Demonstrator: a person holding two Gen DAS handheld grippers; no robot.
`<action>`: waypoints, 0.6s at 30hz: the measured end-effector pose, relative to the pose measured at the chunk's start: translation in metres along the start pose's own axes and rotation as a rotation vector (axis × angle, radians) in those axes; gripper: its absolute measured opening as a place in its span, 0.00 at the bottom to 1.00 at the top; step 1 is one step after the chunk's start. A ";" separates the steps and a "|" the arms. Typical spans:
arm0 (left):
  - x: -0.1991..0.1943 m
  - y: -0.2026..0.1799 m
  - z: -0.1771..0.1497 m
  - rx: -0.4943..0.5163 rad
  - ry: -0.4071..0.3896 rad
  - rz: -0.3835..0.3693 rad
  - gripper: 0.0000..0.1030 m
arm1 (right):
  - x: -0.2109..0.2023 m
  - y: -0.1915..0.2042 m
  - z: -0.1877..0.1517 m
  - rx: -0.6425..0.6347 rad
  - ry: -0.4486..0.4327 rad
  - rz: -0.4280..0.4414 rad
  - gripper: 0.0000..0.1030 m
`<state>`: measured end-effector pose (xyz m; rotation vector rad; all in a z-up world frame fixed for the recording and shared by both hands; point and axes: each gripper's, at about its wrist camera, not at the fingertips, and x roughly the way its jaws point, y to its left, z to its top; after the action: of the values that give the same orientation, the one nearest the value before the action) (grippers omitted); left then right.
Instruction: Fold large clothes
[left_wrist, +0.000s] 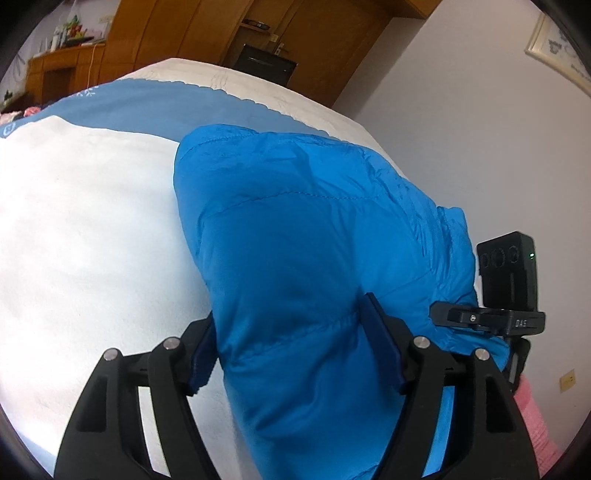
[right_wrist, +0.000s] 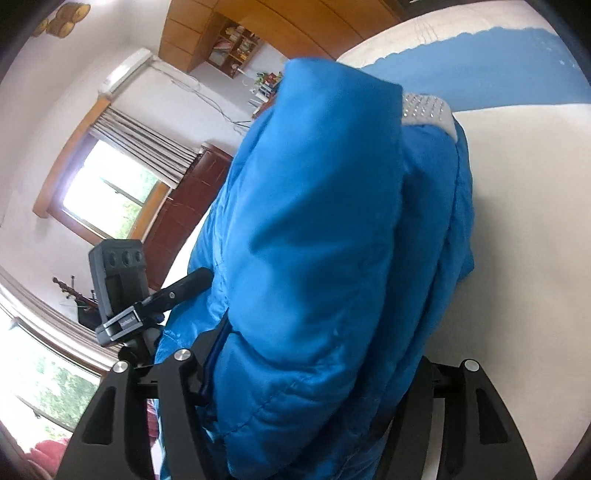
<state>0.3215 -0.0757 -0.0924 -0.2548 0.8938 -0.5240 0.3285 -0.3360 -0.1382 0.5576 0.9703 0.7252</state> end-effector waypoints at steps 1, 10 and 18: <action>0.000 0.002 0.003 -0.005 0.006 0.002 0.72 | 0.001 0.003 0.001 0.014 0.006 -0.009 0.68; -0.038 0.007 -0.007 -0.009 0.018 0.029 0.79 | -0.047 0.030 -0.012 -0.022 -0.025 -0.178 0.80; -0.058 -0.004 -0.040 0.057 -0.002 0.094 0.80 | -0.081 0.054 -0.055 -0.075 -0.069 -0.292 0.81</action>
<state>0.2585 -0.0483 -0.0763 -0.1604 0.8833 -0.4611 0.2343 -0.3575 -0.0824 0.3628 0.9324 0.4754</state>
